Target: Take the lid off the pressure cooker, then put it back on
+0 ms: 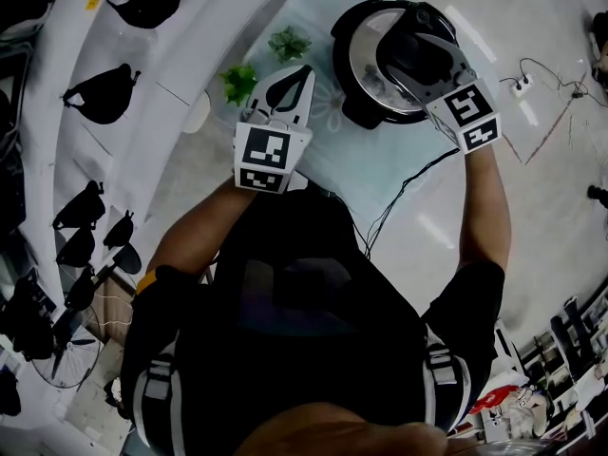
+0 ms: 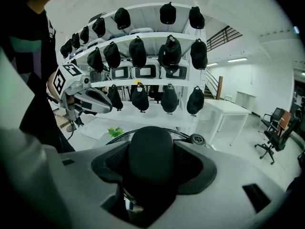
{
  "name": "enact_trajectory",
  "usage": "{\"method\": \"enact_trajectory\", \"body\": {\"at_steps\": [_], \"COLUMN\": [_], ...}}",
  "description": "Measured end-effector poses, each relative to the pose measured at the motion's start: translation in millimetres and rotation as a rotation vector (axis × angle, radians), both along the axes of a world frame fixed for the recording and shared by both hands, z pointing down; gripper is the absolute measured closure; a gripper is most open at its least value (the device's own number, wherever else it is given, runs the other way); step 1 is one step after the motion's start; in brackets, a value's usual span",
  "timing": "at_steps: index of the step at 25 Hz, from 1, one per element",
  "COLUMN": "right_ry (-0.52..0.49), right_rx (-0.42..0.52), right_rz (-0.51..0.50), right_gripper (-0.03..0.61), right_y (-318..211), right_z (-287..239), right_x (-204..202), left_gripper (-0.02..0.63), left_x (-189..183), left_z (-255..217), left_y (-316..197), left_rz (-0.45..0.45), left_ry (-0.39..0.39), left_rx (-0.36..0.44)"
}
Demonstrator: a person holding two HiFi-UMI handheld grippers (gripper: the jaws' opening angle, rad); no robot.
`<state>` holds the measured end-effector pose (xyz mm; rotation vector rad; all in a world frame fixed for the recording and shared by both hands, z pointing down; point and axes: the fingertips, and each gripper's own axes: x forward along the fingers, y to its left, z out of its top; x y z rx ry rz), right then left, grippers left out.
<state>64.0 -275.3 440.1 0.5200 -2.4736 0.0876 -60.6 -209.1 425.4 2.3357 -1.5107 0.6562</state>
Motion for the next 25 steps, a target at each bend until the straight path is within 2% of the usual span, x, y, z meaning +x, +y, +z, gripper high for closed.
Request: {"method": "enact_trajectory", "body": {"at_steps": [12,19,25], "right_ry": [0.011,-0.014,-0.022], "right_rx": [-0.018,-0.016,-0.028], "right_rz": [0.070,-0.090,-0.101], "right_gripper": [0.290,0.288,0.288], "right_y": [-1.2,4.9,4.5], "right_z": [-0.7,-2.2,-2.8], "right_x": [1.7,0.7,1.6], "left_gripper": [0.605,0.605,0.605], "left_x": [3.8,5.9,8.0], "left_z": [-3.4,-0.7,1.2], "left_y": [-1.7,-1.1,-0.1], "left_rz": [0.011,0.026,0.030], "left_ry": [0.007,0.005,0.001], "left_rx": [0.004,-0.006,-0.010]}}
